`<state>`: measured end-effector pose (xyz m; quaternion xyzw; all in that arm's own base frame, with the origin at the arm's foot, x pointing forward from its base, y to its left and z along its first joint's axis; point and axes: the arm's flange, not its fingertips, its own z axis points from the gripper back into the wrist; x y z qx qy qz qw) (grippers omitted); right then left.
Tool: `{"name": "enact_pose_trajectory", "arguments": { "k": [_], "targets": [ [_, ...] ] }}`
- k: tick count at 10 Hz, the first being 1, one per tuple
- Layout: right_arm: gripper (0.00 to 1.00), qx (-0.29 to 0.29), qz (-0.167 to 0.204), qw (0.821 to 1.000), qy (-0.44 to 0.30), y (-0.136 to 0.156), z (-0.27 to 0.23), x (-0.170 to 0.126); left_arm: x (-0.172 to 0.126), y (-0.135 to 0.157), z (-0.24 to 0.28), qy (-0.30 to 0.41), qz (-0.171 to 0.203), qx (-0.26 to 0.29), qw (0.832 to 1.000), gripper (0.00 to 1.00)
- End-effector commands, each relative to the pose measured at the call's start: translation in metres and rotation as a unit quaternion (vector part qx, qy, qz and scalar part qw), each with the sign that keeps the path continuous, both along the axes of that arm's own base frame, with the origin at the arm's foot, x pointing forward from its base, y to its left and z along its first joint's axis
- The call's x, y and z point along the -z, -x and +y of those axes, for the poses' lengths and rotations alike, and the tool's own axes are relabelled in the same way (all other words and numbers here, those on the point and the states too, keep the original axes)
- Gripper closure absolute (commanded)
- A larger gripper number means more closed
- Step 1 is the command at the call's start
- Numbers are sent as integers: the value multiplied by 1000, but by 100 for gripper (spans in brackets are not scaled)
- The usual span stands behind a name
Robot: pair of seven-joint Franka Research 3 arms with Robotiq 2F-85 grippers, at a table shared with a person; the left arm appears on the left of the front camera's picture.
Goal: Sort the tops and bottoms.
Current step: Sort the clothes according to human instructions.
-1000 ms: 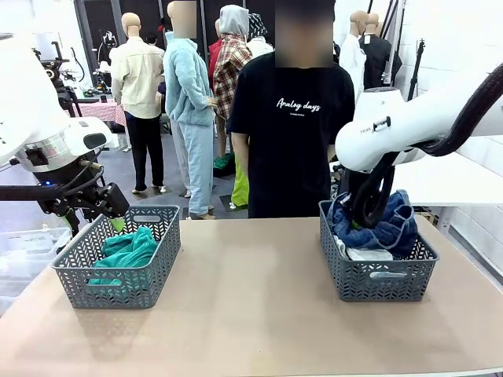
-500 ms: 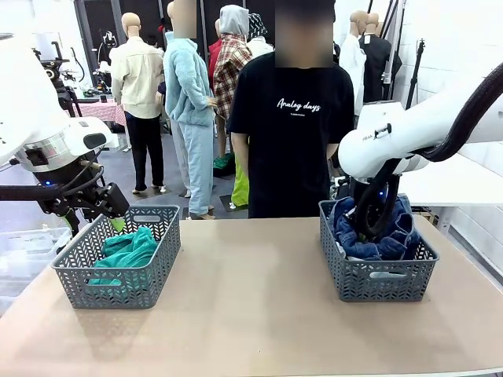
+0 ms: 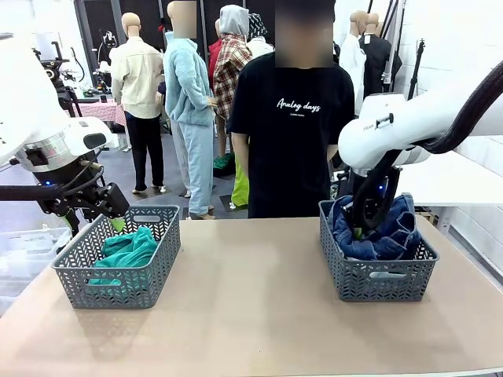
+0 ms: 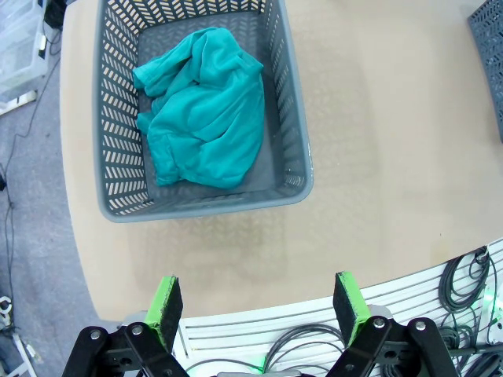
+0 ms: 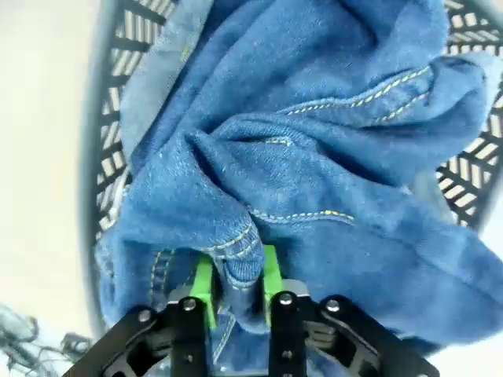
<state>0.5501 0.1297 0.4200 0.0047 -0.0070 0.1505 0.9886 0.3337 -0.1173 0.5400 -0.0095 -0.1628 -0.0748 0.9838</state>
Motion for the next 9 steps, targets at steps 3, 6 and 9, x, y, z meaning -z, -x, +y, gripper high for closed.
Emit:
{"name": "enact_pose_trajectory", "arguments": {
  "k": [3, 6, 9],
  "targets": [
    [0, 6, -13, 999, -30, 21, -1, -46, 0, 1, 2, -3, -2, 6, 1000, 0],
    [0, 22, -21, 999, -28, 25, -3, -65, 0, 1, 2, -3, -2, 6, 1000, 0],
    [0, 53, -25, 998, -8, 25, -7, -67, 0, 1, 2, -3, -2, 6, 1000, 0]
  ]
}}
